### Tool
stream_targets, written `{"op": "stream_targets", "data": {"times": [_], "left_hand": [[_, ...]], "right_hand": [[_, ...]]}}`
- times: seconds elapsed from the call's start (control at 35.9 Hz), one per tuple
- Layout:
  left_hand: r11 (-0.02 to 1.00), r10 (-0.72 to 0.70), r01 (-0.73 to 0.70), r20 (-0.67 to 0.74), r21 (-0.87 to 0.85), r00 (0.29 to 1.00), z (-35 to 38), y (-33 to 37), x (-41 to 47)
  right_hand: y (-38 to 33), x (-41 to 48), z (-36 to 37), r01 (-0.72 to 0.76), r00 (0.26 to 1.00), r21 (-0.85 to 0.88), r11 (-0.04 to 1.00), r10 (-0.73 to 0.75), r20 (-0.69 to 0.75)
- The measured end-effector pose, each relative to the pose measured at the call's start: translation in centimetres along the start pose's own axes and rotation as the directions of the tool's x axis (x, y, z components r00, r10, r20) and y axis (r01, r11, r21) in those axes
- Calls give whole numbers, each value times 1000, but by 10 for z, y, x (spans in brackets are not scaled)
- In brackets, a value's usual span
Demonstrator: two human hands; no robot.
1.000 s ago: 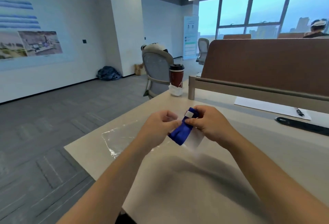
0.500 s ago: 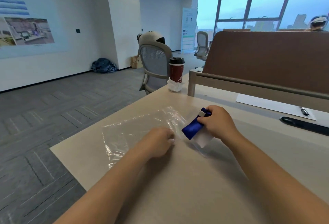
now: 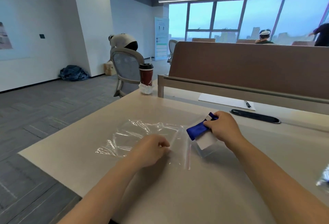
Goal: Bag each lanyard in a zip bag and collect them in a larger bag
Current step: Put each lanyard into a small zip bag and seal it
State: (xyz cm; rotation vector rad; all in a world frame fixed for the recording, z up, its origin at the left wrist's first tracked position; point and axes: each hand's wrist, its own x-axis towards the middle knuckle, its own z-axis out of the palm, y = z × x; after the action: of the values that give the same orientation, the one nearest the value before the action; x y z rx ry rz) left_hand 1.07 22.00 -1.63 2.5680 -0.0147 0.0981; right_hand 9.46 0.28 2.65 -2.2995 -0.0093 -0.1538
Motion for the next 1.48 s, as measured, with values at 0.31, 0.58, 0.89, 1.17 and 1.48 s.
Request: {"op": "stream_targets", "data": {"times": [0.31,0.58,0.89,1.17,1.48], "left_hand": [[996,45,-42,-35,82,998,33,61,0],[967,-17,19,-10,255,1000,62,107,19],[985,-96,88,46,150,994,62,104,31],[987,-155,157,57,-29,986,61,99,35],[992,-93,98,71,-77,993,56,105,30]], "right_hand": [[41,-36,-37,-55,995,7,998,55,-83],[59,-30,-53,-113,987,-2,994,112,-115],[69,-24,-41,-150,985,100,984,157,-73],[60,-18,-24,-245,965,205,947,258,-38],[61,-14,-25,-276,958,158,948,284,-30]]}}
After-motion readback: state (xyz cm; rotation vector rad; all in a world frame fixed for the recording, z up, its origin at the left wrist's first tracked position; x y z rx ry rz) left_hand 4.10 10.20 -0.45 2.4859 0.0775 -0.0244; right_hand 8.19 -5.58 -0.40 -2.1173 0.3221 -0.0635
